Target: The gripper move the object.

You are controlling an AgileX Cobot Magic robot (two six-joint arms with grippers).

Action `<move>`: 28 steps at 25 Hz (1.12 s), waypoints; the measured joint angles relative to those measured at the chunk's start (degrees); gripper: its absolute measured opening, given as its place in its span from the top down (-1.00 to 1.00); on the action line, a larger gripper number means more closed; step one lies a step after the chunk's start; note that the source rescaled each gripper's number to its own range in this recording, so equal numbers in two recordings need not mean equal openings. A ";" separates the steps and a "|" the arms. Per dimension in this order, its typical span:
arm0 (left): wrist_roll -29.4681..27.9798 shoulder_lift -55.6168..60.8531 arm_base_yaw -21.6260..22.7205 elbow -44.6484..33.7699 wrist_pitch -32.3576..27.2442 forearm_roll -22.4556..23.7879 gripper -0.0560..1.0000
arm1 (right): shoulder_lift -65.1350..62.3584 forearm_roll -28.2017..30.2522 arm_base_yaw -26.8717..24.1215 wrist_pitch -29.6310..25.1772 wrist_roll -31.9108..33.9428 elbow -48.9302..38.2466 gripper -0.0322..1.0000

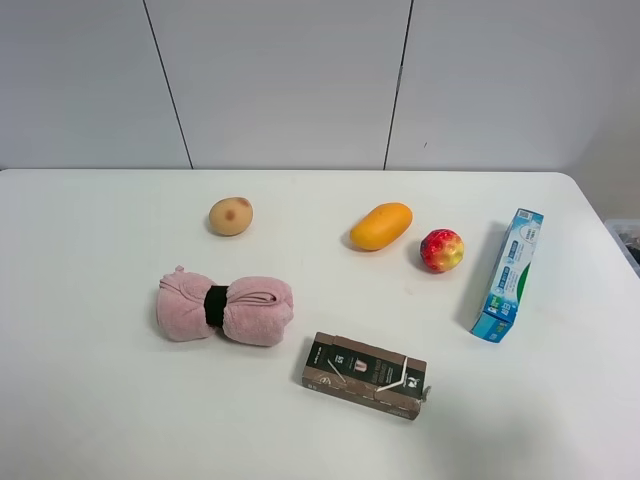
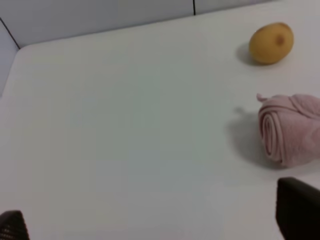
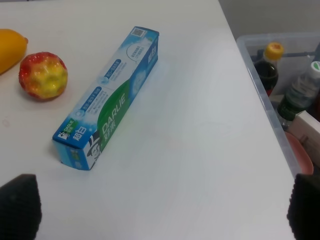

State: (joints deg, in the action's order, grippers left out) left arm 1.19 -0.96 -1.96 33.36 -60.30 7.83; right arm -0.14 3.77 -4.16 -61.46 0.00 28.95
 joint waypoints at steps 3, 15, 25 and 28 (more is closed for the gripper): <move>-0.31 1.16 0.00 -1.36 -0.96 -1.34 -1.00 | 0.00 0.00 0.00 0.00 0.00 0.00 -1.00; -0.15 1.29 0.00 -4.43 0.01 -5.84 -1.00 | 0.00 0.00 0.00 0.00 0.00 0.00 -1.00; -0.15 1.29 0.00 -4.43 0.01 -5.84 -1.00 | 0.00 0.00 0.00 0.00 0.00 0.00 -1.00; -0.15 1.29 0.00 -4.43 0.01 -5.84 -1.00 | 0.00 0.00 0.00 0.00 0.00 0.00 -1.00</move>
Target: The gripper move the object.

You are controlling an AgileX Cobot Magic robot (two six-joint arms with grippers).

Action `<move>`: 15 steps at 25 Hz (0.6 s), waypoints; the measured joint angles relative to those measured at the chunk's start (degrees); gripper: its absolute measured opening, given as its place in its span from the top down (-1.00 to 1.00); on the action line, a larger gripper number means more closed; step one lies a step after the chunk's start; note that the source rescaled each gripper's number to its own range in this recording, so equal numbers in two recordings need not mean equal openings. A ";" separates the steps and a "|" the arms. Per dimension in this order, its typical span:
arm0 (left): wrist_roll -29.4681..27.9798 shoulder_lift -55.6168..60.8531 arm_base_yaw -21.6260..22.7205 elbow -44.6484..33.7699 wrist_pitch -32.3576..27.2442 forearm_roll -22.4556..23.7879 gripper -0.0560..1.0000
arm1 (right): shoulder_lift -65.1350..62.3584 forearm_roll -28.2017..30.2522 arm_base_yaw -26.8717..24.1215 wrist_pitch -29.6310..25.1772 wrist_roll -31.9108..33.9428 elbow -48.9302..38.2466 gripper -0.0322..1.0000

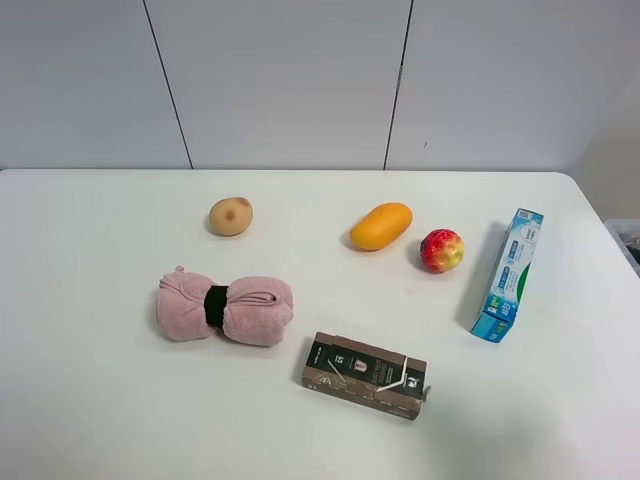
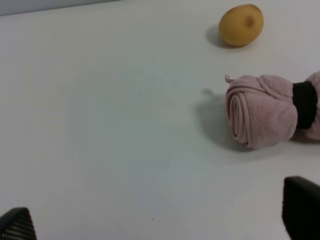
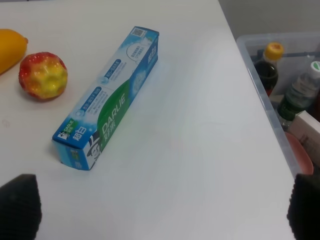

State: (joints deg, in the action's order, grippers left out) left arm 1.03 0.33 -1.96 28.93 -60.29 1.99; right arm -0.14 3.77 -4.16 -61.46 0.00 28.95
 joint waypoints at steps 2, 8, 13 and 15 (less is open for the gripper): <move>0.00 0.00 0.00 0.00 0.00 0.00 -1.00 | 0.00 0.00 0.00 0.00 0.00 0.00 -1.00; 0.00 0.00 0.00 0.00 0.00 0.00 -1.00 | 0.00 0.00 0.00 0.00 0.00 0.00 -1.00; 0.00 0.00 0.00 0.00 0.00 0.00 -1.00 | 0.00 0.00 0.00 0.00 0.00 0.00 -1.00; 0.00 0.00 0.00 0.00 0.00 0.00 -1.00 | 0.00 0.00 0.00 0.00 0.00 0.00 -1.00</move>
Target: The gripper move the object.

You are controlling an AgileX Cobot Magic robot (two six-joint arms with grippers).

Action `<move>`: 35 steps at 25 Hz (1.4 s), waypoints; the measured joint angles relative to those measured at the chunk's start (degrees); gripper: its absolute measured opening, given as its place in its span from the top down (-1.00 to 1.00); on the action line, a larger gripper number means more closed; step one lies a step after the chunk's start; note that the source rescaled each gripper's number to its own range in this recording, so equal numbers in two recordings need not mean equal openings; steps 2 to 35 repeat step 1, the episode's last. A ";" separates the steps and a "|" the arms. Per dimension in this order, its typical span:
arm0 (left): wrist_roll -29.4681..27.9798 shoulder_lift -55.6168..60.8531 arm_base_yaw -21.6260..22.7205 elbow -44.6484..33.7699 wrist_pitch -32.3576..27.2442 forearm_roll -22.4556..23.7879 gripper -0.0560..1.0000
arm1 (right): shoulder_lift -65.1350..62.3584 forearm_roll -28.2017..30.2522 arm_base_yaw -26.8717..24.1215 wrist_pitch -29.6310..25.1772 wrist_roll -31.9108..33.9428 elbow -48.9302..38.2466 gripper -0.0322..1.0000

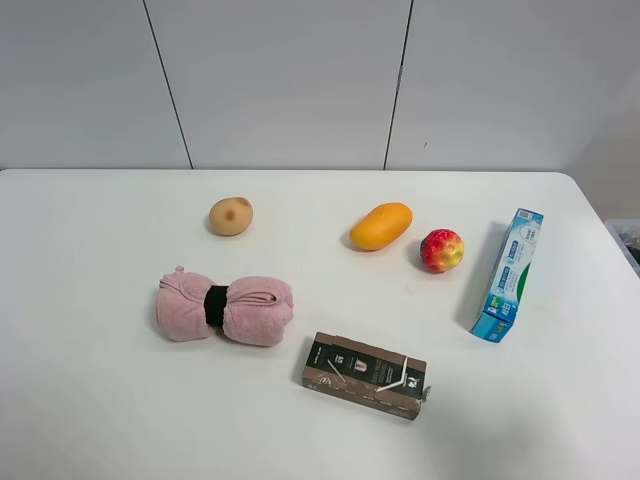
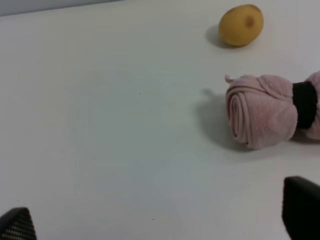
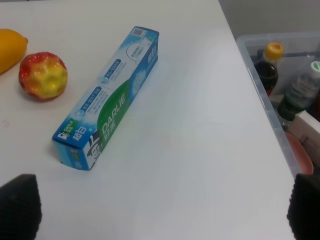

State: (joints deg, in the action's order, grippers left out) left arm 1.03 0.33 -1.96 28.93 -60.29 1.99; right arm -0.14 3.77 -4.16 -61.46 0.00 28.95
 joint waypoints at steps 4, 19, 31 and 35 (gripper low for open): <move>0.00 0.00 0.00 0.00 0.00 0.00 -1.00 | 0.00 0.00 0.00 0.00 0.00 0.00 -1.00; 0.00 0.00 0.00 0.00 0.00 0.00 -1.00 | 0.00 0.00 0.00 0.00 0.00 0.00 -1.00; 0.00 0.00 0.00 0.00 0.00 0.00 -1.00 | 0.00 0.00 0.00 0.00 0.00 0.00 -1.00; 0.00 0.00 0.00 0.00 0.00 0.00 -1.00 | 0.00 0.00 0.00 0.00 0.00 0.00 -1.00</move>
